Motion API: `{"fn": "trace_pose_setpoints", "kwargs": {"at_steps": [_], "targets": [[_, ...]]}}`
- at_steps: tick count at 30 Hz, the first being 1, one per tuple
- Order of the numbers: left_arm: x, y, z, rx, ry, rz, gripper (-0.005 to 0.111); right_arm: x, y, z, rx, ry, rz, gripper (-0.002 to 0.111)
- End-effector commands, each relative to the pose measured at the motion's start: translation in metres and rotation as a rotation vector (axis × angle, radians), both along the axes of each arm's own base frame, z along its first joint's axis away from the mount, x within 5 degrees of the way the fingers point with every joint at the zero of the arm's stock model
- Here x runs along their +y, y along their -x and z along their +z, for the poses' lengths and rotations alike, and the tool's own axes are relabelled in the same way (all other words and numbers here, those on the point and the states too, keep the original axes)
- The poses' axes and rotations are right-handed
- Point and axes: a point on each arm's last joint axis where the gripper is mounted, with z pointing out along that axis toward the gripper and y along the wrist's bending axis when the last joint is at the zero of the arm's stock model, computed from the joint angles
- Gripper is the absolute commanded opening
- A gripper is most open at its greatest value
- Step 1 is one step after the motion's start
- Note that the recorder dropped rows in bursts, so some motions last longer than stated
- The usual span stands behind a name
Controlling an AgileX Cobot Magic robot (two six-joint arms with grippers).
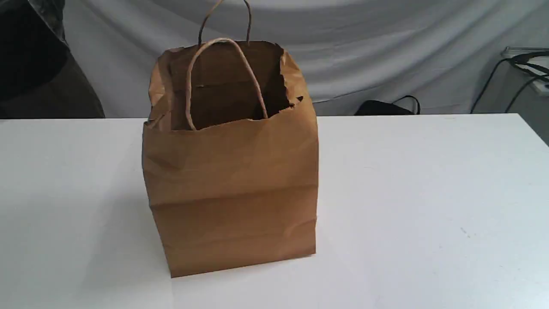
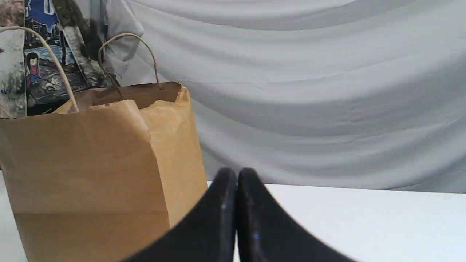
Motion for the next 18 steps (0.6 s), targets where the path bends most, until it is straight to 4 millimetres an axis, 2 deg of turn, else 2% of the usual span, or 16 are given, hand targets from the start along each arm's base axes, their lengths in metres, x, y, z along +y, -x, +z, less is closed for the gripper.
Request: {"fn": "trace_pose_setpoints", "kwargs": {"at_steps": [1,10,18], "targets": [[0.003,-0.001,-0.01,0.096,-0.014,0.054,0.079,0.0,0.0,-0.002,0.004,0.014,0.002,0.0],[0.008,0.0,-0.029,0.302,-0.038,0.165,0.079,0.0,0.0,-0.002,0.004,0.014,0.002,0.0],[0.008,0.001,-0.032,0.333,-0.042,0.159,0.079,0.0,0.0,-0.002,0.004,0.014,0.002,0.0]]}}
